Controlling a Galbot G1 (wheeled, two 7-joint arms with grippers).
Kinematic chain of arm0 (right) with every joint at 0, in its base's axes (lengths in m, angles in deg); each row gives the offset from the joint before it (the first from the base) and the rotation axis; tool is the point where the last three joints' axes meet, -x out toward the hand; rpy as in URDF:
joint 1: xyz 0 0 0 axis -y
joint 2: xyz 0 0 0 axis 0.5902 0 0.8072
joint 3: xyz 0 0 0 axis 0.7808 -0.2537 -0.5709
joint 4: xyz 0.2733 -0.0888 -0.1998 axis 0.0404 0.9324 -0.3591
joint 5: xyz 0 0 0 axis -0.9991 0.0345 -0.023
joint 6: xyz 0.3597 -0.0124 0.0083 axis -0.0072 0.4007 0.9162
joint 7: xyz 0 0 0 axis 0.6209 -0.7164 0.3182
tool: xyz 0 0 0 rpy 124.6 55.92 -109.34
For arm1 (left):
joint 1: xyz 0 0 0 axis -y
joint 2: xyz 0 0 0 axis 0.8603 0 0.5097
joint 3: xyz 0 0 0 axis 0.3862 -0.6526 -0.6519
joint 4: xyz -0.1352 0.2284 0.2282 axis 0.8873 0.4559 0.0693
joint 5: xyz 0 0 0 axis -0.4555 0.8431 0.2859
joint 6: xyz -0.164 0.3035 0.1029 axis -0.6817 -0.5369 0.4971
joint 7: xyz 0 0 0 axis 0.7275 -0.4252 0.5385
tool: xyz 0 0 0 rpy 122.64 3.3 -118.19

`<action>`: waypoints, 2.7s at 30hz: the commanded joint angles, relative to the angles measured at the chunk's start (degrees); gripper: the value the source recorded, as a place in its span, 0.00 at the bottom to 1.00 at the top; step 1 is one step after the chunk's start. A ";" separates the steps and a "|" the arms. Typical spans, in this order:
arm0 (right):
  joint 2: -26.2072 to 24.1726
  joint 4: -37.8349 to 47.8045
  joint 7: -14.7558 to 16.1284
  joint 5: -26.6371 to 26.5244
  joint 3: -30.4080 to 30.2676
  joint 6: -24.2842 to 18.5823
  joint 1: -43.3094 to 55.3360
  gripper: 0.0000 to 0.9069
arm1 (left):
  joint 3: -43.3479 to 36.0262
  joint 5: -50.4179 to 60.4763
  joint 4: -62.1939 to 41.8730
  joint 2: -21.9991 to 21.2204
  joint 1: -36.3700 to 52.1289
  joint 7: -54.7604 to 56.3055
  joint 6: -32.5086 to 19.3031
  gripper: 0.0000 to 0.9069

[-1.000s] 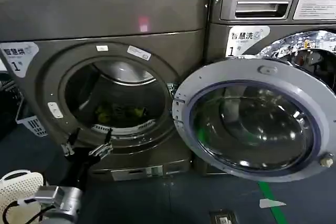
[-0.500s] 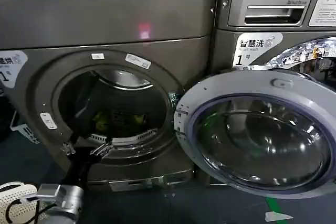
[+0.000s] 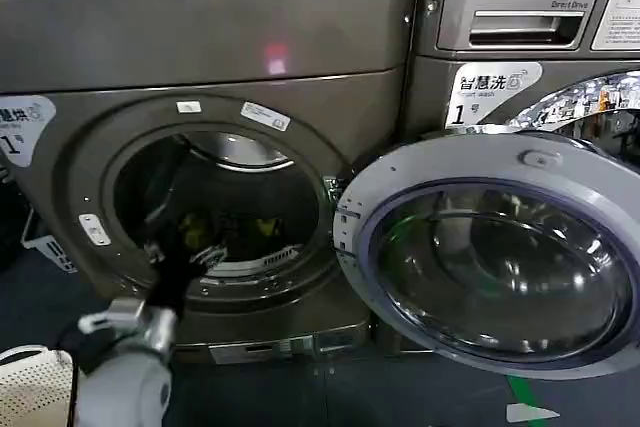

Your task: Grasp the clothes from the dryer.

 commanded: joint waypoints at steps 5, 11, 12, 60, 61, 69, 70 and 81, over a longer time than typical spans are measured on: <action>0.39 0.54 0.25 0.36 1.52 -0.42 -0.91 1.00 | -8.93 12.22 -33.02 6.68 25.55 -18.06 3.28 1.00; 0.48 0.71 0.44 0.33 1.55 -0.62 -0.69 1.00 | -15.01 21.37 -50.62 6.46 37.66 -23.19 0.67 1.00; 0.51 0.75 0.47 0.35 1.59 -0.67 -0.71 1.00 | -16.38 24.04 -52.35 6.38 38.88 -25.80 0.10 1.00; 2.24 1.09 2.45 0.64 1.44 -2.42 0.11 1.00 | -48.05 45.12 -100.02 -1.10 64.22 -46.90 -21.64 0.90; 2.22 1.17 2.48 0.65 1.48 -2.48 0.14 1.00 | -48.06 45.19 -100.05 -1.24 64.23 -47.08 -21.73 0.78; 1.95 1.48 2.49 0.74 1.63 -2.64 0.22 1.00 | -47.83 45.39 -100.11 -1.50 63.55 -47.60 -21.82 0.01; 1.90 1.51 2.49 0.76 1.66 -2.66 0.20 1.00 | -47.79 45.40 -100.10 -1.50 63.49 -47.62 -21.88 0.00; 1.99 1.95 2.50 0.85 1.82 -3.05 0.29 1.00 | -47.20 45.46 -100.42 -2.15 63.41 -48.04 -22.10 0.00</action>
